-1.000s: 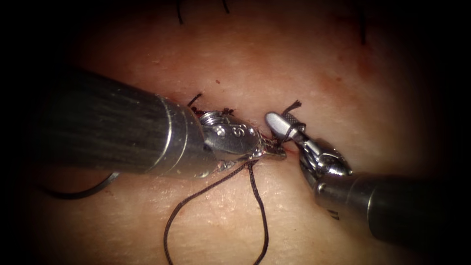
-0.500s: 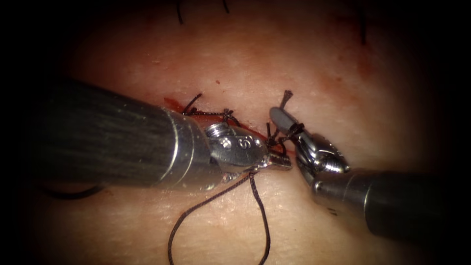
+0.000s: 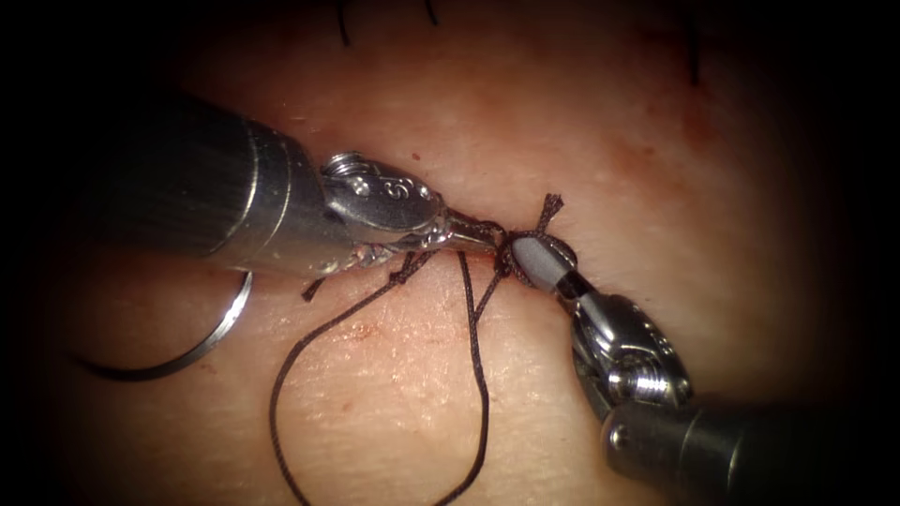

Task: Wound Closure
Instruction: Pull the knot tight by pulling down with the right gripper and up with the left gripper, then pull the long end of the thread taut with the left gripper by pulling it up

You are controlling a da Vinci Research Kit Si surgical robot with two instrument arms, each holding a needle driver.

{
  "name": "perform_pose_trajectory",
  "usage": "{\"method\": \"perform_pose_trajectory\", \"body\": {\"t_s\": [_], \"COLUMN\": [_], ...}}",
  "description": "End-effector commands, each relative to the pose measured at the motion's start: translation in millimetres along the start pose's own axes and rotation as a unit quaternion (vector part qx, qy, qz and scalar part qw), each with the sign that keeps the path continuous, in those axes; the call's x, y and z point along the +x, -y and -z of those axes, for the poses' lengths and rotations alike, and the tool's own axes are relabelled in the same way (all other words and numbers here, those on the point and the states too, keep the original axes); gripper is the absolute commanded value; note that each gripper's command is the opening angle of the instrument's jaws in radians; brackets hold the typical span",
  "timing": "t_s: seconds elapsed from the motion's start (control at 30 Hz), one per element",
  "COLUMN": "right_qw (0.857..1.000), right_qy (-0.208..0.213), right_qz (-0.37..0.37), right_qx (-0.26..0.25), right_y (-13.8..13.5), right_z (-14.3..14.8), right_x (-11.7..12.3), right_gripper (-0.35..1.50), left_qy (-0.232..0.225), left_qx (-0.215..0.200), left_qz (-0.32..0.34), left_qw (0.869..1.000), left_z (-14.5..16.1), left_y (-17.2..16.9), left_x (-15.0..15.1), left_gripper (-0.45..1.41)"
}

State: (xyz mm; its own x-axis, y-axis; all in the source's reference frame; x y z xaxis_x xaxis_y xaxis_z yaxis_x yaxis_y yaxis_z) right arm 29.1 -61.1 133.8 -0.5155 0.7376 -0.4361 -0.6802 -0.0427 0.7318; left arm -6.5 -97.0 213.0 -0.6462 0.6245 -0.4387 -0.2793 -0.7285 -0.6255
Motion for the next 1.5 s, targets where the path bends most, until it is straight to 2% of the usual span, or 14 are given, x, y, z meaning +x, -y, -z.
{"method": "perform_pose_trajectory", "body": {"t_s": [0.03, 0.37, 0.57, 0.63, 0.67, 0.73, 0.93, 1.03, 1.3, 1.5], "right_qw": [1.0, 0.998, 0.993, 0.989, 0.981, 0.975, 0.957, 0.952, 0.949, 0.948], "right_qy": [0.003, 0.03, 0.068, 0.09, 0.11, 0.121, 0.139, 0.143, 0.144, 0.148], "right_qz": [0.004, 0.057, 0.083, 0.101, 0.137, 0.161, 0.207, 0.215, 0.222, 0.225], "right_qx": [0.003, 0.029, 0.047, 0.06, 0.079, 0.097, 0.151, 0.164, 0.172, 0.17], "right_y": [0.4, 2.1, 2.3, 2.4, 2.5, 2.6, 3.5, 3.8, 4.0, 3.4], "right_z": [-0.2, 0.8, 0.9, 1.2, 1.6, 2.1, 2.6, 2.8, 3.5, 3.7], "right_x": [-1.3, -5.2, -6.8, -7.5, -8.4, -8.9, -9.9, -10.4, -11.3, -11.4], "right_gripper": [-0.35, -0.35, -0.35, -0.35, -0.35, -0.35, -0.35, -0.35, -0.35, -0.35], "left_qy": [0.0, 0.002, 0.013, 0.014, 0.013, 0.013, 0.012, 0.012, 0.013, 0.012], "left_qx": [-0.002, -0.008, -0.007, -0.007, -0.006, -0.006, -0.01, -0.001, 0.029, 0.031], "left_qz": [0.002, 0.019, 0.027, 0.027, 0.026, 0.025, 0.026, 0.026, 0.032, 0.034], "left_qw": [1.0, 1.0, 1.0, 1.0, 1.0, 1.0, 1.0, 1.0, 0.999, 0.999], "left_z": [-0.7, 0.3, -1.9, -2.5, -3.0, -3.3, -3.3, -3.1, -3.4, -4.8], "left_y": [0.2, 6.2, 9.8, 10.6, 11.5, 12.3, 14.9, 16.3, 19.9, 19.3], "left_x": [-0.2, 3.9, 6.6, 7.0, 7.3, 7.6, 8.2, 8.5, 9.9, 9.7], "left_gripper": [-0.45, -0.45, -0.45, -0.45, -0.45, -0.45, -0.45, -0.45, -0.45, -0.45]}}
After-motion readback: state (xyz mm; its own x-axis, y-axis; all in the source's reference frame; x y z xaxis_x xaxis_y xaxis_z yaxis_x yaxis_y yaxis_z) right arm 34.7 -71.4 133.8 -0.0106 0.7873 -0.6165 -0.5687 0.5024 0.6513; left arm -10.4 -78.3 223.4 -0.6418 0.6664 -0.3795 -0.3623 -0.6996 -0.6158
